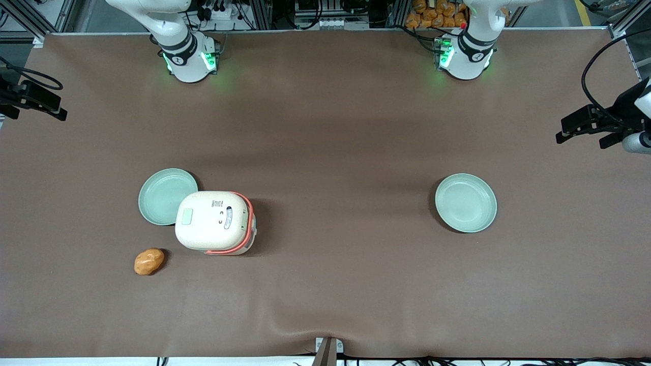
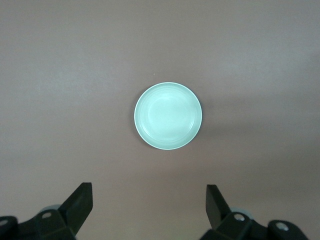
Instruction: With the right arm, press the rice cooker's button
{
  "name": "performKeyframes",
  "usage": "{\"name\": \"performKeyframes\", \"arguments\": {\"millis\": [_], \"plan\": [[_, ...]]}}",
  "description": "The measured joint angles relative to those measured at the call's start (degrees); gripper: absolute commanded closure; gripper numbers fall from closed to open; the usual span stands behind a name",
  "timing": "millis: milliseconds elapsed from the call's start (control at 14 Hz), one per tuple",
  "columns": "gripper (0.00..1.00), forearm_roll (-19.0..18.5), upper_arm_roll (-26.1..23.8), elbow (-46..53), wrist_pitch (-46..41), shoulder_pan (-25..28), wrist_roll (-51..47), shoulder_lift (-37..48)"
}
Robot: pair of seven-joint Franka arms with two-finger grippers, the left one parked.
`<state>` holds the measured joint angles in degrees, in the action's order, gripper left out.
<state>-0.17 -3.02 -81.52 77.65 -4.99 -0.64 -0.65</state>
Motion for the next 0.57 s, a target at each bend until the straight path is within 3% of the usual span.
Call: {"name": "performKeyframes", "arguments": {"millis": [571], "plan": [[0.00,0.0,0.1,0.0,0.0,0.0,0.0,-0.5]]}}
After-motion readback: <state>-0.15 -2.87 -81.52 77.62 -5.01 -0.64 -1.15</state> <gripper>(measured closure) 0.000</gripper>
